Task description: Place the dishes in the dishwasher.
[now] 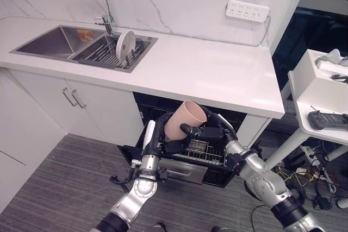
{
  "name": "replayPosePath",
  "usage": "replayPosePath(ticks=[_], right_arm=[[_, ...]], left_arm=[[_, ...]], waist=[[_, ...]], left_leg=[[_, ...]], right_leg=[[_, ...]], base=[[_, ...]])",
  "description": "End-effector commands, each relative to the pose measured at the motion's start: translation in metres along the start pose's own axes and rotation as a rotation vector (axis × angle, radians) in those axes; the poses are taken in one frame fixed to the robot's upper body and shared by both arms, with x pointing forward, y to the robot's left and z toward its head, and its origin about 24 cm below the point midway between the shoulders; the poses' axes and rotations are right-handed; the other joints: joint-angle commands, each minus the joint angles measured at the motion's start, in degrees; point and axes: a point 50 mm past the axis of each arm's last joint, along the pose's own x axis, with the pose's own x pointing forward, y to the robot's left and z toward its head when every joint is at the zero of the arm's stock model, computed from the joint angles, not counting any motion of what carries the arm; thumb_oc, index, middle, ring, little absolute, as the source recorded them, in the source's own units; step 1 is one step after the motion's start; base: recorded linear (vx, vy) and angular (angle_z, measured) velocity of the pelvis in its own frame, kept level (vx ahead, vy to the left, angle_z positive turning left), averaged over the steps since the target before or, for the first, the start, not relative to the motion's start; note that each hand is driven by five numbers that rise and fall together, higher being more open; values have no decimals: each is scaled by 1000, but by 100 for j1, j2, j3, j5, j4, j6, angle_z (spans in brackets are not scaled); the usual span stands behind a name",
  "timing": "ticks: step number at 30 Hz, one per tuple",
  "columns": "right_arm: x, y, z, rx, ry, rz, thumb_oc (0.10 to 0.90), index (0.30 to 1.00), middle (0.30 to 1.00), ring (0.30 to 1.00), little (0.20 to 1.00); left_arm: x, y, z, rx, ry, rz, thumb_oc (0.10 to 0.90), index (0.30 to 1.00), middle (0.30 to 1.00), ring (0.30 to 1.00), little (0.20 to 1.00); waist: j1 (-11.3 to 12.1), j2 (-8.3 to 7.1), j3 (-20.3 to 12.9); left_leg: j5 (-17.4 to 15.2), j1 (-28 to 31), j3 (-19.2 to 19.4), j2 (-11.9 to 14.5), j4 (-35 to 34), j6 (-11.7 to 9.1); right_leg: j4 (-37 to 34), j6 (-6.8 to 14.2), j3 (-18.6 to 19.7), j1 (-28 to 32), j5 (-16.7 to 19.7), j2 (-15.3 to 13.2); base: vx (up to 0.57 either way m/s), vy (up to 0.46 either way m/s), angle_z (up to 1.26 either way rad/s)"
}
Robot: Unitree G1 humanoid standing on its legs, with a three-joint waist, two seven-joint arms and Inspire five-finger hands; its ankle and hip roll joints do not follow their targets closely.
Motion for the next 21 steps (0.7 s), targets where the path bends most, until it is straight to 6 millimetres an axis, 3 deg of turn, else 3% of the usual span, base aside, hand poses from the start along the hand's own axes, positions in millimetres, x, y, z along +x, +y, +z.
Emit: replayPosePath(ticks=[1, 11, 21], right_arm=[[23, 61, 74, 17, -417, 328, 400, 300, 300, 300, 300], [4, 36, 103, 81, -670, 118, 400, 300, 300, 300, 300], [-29, 7, 132, -19, -890, -88, 400, 300, 300, 300, 300]], left_arm=[[17, -39, 50, -58, -253, -223, 800, 900, 900, 900, 900], [19, -32, 51, -66, -230, -180, 800, 900, 900, 900, 900], [14, -23, 38, -17, -193, -65, 800, 900, 900, 900, 900]], waist=[[-15, 23, -200], [-68, 58, -182], [-199, 68, -173]], left_leg=[[-756, 203, -463, -74, 104, -72], [-752, 223, -440, -43, 104, -72], [-773, 236, -323, 8, 104, -73]], right_leg=[[299, 231, 46, 104, -443, 3], [299, 219, 29, 125, -451, 7], [299, 189, 73, 123, -482, 42]], base=[[0, 0, 0], [0, 0, 0], [5, -4, -1]])
